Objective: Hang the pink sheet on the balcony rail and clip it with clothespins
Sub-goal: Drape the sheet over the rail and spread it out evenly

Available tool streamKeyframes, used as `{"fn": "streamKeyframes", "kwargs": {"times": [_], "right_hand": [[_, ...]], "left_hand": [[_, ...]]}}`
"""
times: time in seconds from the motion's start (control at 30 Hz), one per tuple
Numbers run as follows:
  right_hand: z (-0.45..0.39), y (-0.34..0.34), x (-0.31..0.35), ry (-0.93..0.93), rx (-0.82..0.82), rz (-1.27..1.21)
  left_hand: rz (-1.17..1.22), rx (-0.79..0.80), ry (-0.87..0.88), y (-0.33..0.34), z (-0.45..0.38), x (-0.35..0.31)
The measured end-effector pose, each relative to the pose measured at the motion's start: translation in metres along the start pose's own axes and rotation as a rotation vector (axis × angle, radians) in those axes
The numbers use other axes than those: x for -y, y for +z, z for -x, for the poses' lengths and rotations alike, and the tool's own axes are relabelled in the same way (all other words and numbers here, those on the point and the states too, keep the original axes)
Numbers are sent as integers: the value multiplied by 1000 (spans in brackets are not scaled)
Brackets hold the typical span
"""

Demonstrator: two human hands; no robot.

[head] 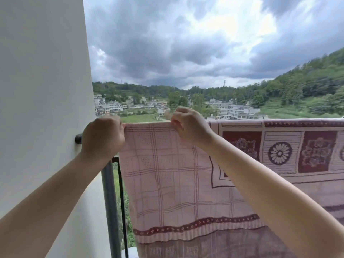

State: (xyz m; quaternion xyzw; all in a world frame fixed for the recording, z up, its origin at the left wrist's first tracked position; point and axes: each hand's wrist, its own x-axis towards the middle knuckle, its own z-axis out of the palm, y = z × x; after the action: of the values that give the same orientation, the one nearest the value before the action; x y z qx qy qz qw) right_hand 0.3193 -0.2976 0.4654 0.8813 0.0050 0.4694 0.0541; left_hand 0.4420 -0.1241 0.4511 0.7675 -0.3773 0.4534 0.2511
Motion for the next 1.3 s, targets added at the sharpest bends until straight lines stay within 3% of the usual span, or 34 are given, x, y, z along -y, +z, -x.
{"fn": "streamKeyframes", "kwargs": {"times": [0.17,0.33,0.43,0.53,0.63,0.73,0.83,0.93,1.1,1.3], "right_hand": [[13,7,2,-35,83,-34],[43,10,2,-89,50,149],[68,-2,-12,-118,1,167],[112,-24,-36,-27,-14,195],[181,-53,-70,147,58,242],[262,-89,-114,410,219,292],[346,-133,-162,686,374,354],[422,-192,-205,906,464,413],[539,-305,-278,1283,569,524],[648,-417,-348,1522,620,641]], "left_hand": [[-19,-36,46,8,19,10],[-105,-62,158,7,42,-3],[-80,-175,329,23,56,-31],[75,-170,527,51,75,-86],[204,-26,706,78,100,-164],[253,259,818,105,119,-258],[407,537,781,125,135,-370],[394,750,759,138,155,-491],[445,830,788,149,202,-675],[551,894,868,159,234,-847]]}}
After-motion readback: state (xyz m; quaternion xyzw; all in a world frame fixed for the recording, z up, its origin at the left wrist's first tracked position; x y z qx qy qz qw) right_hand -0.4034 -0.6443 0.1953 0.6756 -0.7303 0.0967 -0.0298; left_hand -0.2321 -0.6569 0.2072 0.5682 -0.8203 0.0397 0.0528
